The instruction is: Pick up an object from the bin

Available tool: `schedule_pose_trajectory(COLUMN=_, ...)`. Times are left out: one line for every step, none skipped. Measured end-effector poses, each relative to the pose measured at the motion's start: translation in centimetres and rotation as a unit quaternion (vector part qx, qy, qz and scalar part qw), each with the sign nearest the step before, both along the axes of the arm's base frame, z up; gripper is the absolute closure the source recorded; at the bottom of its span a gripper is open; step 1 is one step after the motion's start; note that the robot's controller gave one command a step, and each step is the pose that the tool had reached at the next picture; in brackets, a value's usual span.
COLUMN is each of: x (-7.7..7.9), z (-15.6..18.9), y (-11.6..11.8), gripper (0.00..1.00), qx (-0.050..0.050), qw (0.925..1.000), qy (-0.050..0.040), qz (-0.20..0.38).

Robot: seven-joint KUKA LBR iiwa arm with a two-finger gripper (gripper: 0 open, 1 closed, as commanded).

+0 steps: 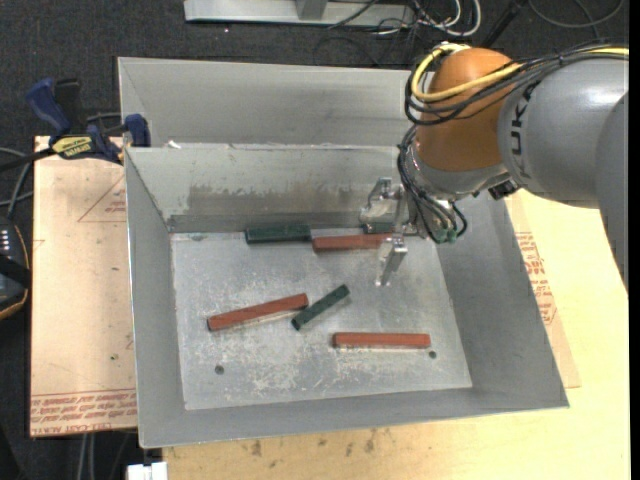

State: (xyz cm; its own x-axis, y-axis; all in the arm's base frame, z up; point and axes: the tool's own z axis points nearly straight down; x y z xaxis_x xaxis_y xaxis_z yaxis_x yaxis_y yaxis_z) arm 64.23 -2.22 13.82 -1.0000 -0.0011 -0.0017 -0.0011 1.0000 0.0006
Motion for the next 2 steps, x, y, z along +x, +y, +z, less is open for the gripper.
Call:
schedule_pose_trajectory(x=0.0, z=0.0, y=0.0, gripper=0.00, qx=0.000, qw=1.0000, qy=0.0000, qz=0.000)
schedule_pose_trajectory(x=2.2, z=-5.8, y=4.0, gripper=1.00, qx=0.001, qw=0.9999, qy=-0.0131, qz=0.005)
